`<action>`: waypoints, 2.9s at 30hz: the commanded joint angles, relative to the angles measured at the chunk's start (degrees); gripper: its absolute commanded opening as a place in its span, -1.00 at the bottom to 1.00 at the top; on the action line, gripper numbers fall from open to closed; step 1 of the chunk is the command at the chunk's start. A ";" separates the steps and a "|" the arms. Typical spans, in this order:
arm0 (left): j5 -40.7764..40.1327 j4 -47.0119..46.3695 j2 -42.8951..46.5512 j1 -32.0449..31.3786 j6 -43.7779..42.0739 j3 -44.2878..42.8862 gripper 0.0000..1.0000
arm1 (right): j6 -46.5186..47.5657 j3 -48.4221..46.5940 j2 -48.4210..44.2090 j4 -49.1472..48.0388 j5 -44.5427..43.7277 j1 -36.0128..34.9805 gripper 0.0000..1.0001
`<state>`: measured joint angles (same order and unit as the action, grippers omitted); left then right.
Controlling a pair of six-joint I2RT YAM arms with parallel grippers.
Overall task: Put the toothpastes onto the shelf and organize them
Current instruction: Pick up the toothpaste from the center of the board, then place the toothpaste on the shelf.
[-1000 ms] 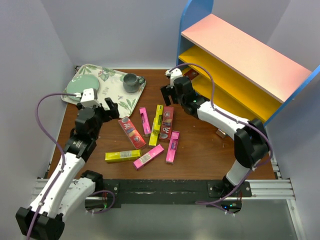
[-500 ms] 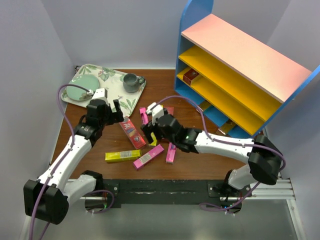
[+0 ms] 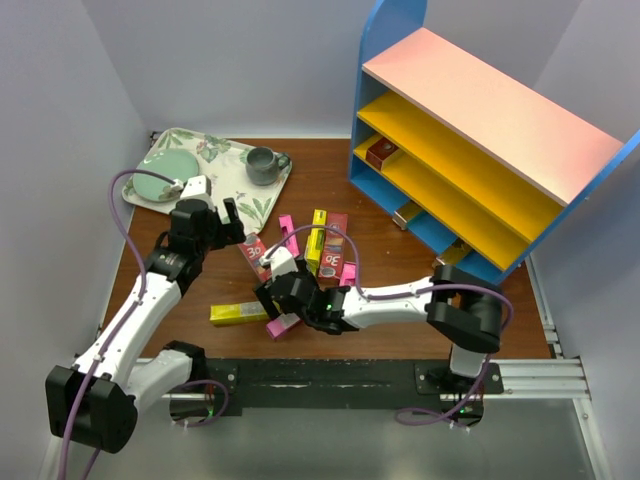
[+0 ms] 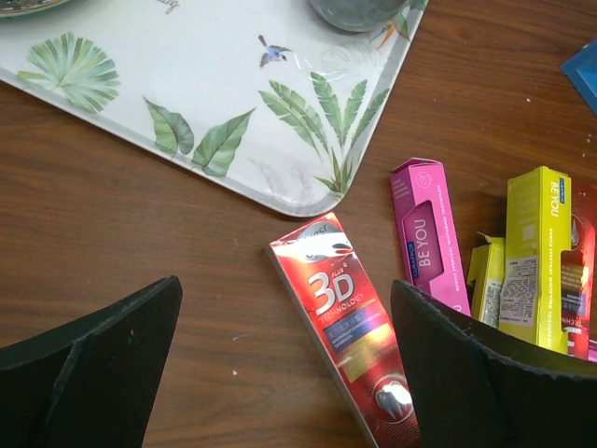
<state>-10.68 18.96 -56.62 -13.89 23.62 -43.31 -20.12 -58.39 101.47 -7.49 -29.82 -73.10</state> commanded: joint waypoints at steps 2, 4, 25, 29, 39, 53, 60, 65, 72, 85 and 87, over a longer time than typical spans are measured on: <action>0.48 -0.77 0.99 0.62 0.82 -2.39 0.99 | -2.64 -6.47 5.04 -3.59 -5.77 0.15 0.72; 0.66 -0.77 1.07 0.71 0.82 -2.39 0.99 | -2.47 -8.13 6.89 -3.06 -6.38 0.24 0.72; 2.33 -0.94 1.34 1.85 0.82 -2.31 0.99 | -4.23 -9.46 14.55 -2.62 -6.92 0.15 0.16; 2.33 -0.94 1.51 1.85 0.90 -2.22 1.00 | -3.88 -8.06 10.69 -2.27 -5.95 0.15 -0.22; 1.71 -0.94 2.22 2.11 0.82 -2.31 0.99 | -3.17 -5.51 -5.38 7.03 -3.66 0.15 -0.44; 2.33 -1.21 2.30 2.20 0.82 -1.96 0.99 | -12.03 -0.42 -27.63 34.10 -17.10 8.31 -0.54; 2.77 -1.29 2.13 2.29 0.91 -1.96 0.99 | -15.47 2.67 -36.78 38.95 -22.29 18.95 -0.56; 2.85 -1.21 2.04 2.29 0.82 -1.96 1.00 | -15.92 2.58 -36.88 37.99 -20.81 28.27 -0.57; 3.21 -1.21 1.87 2.29 0.73 -1.95 0.99 | -16.79 -0.49 -31.52 35.88 -20.97 36.00 -0.58; 3.73 -1.21 2.13 2.38 0.64 -1.95 1.00 | -22.68 -8.74 -19.66 31.74 -24.85 42.42 -0.53; 3.82 -1.21 2.13 2.46 0.64 -2.04 1.00 | -23.29 -9.89 -18.42 32.44 -25.11 43.48 -0.51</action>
<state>-7.64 18.96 -55.16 -12.01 23.59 -43.31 -40.14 -63.22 82.06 28.21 -49.93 -31.24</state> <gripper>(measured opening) 0.996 0.595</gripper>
